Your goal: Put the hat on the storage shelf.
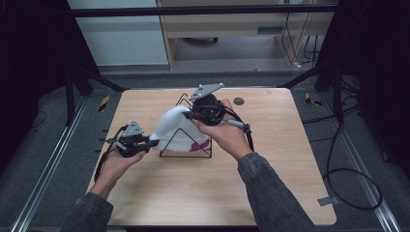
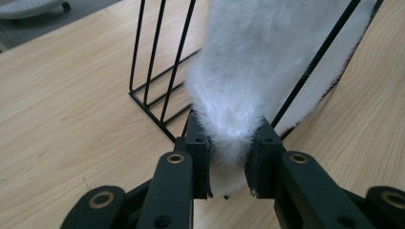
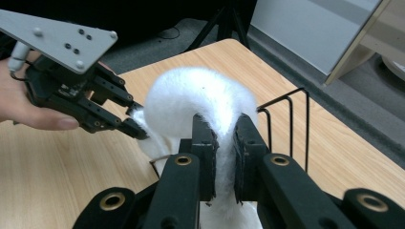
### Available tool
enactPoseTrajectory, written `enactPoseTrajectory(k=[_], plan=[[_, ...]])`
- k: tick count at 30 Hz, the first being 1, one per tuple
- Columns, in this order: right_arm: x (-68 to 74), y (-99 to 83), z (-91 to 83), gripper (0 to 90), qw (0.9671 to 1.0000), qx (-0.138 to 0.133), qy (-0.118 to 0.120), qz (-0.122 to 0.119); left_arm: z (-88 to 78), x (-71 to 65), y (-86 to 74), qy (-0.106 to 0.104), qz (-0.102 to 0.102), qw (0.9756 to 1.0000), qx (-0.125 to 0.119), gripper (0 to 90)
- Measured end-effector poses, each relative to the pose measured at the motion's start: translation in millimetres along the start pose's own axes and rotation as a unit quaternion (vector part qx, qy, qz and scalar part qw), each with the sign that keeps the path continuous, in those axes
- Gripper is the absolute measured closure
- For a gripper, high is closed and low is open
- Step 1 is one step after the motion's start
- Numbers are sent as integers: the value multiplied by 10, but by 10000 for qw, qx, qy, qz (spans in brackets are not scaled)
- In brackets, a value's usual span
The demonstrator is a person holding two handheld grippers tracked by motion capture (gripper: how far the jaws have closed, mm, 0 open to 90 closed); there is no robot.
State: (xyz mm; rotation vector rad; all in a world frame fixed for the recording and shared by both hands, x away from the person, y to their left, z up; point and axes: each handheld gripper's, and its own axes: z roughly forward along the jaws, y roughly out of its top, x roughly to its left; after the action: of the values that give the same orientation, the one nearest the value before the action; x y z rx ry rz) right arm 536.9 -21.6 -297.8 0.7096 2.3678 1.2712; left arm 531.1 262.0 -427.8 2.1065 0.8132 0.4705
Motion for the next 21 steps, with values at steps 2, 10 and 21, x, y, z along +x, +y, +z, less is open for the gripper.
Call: enactPoseTrajectory(k=[2,10,21], plan=[[15,2,19,820,10000,19,11,7,13,13,-24,-18,-21,10000,36,738],[50,-35,94,815,9999,104,77,40,89,11,-101,-64,-51,9997,237,731],[84,-88,199,813,9995,263,158,65,8,29,-109,-2,-190,9997,143,669]])
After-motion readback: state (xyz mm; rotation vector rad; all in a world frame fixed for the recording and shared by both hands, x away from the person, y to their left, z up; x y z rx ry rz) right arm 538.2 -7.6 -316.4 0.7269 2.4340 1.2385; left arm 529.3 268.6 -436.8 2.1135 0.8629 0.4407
